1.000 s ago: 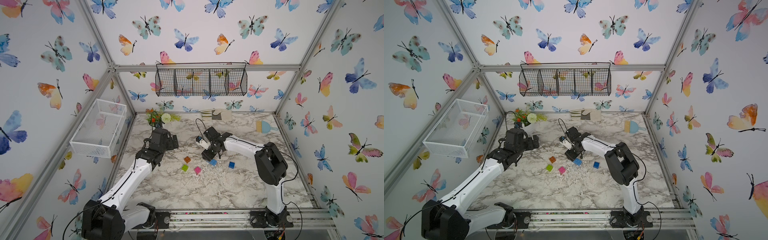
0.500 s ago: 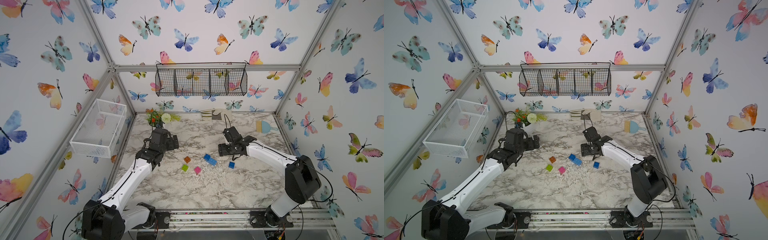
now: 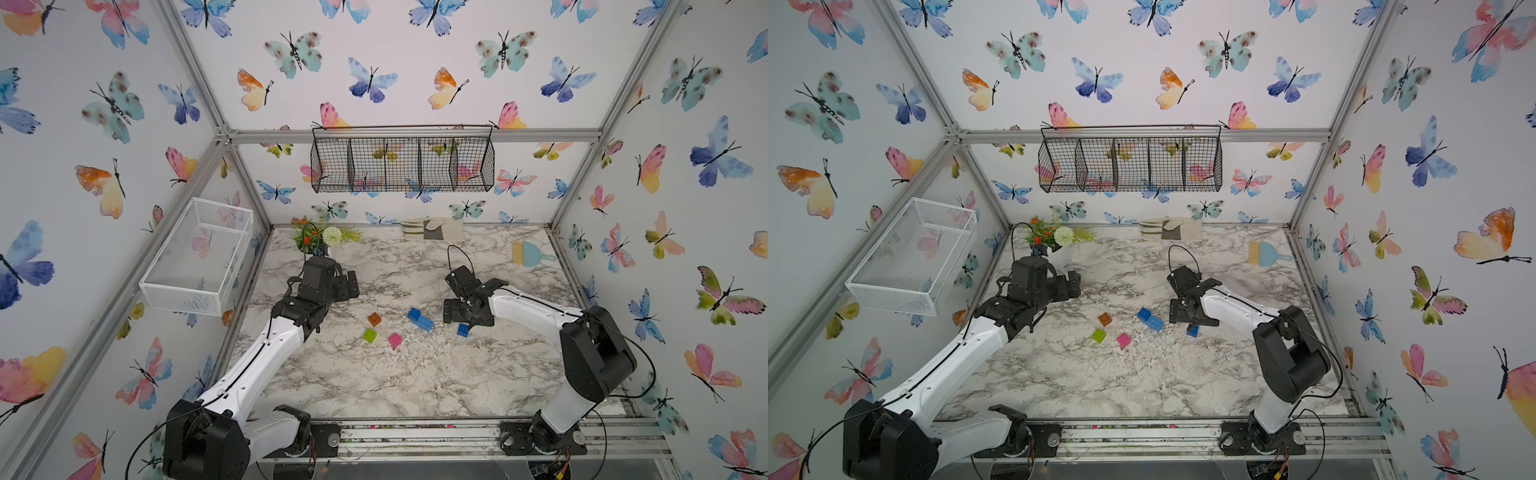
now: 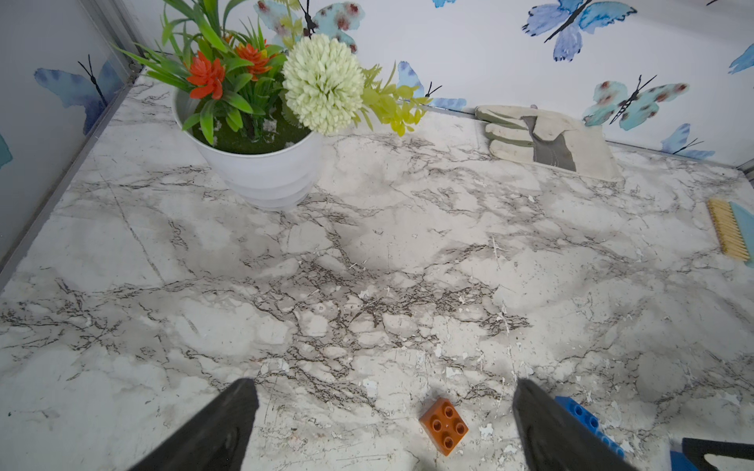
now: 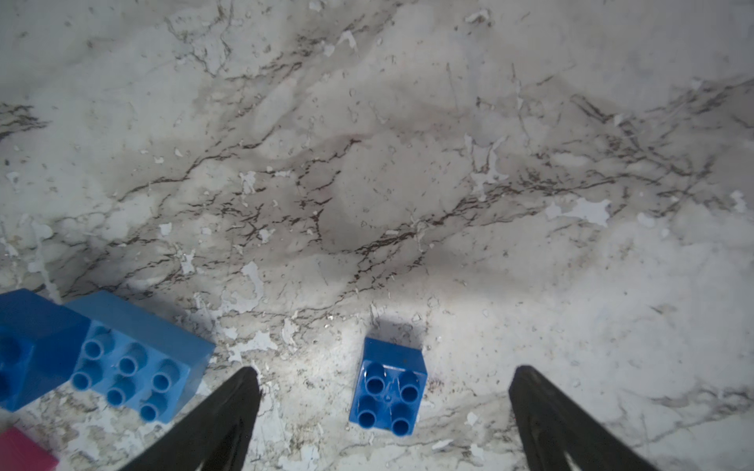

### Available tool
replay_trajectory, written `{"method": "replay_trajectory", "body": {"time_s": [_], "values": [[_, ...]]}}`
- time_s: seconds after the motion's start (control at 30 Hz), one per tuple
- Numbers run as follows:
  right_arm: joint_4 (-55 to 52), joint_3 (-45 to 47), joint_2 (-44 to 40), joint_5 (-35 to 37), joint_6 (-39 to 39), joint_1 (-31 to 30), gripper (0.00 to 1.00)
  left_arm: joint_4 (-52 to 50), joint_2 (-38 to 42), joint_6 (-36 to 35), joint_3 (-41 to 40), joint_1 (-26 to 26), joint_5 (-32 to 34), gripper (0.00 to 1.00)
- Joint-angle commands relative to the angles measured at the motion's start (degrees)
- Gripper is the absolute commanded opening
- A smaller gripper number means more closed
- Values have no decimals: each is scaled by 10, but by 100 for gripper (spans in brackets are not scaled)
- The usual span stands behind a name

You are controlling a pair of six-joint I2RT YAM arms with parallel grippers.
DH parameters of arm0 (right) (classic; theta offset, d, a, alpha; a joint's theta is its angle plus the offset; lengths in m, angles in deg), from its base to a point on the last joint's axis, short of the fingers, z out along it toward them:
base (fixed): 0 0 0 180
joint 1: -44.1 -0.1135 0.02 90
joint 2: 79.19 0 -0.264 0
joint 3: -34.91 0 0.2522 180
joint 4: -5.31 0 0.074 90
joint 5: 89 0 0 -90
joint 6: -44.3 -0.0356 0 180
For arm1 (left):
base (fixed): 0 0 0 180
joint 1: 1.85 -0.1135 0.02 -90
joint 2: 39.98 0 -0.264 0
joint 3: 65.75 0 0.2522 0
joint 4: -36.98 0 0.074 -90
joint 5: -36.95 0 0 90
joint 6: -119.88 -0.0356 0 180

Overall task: Assemble the letter y with lego
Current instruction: Assemble the lego brick with the lego brick, then pick up the lego brick from the center of the board.

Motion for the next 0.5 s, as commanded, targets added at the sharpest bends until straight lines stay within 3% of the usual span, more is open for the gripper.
{"method": "replay_trajectory", "body": {"time_s": [0.0, 0.07, 0.2, 0.47], "values": [[0, 13, 4, -4, -37, 4, 100, -9, 2, -6, 10, -2, -11, 99], [-12, 10, 15, -14, -48, 11, 86, -10, 2, -6, 11, -2, -11, 98], [-28, 12, 27, -24, -67, 15, 69, -12, 3, -6, 13, -1, -10, 98], [3, 48, 12, -44, -85, 21, 53, -13, 3, -3, 13, -1, -12, 98]]}}
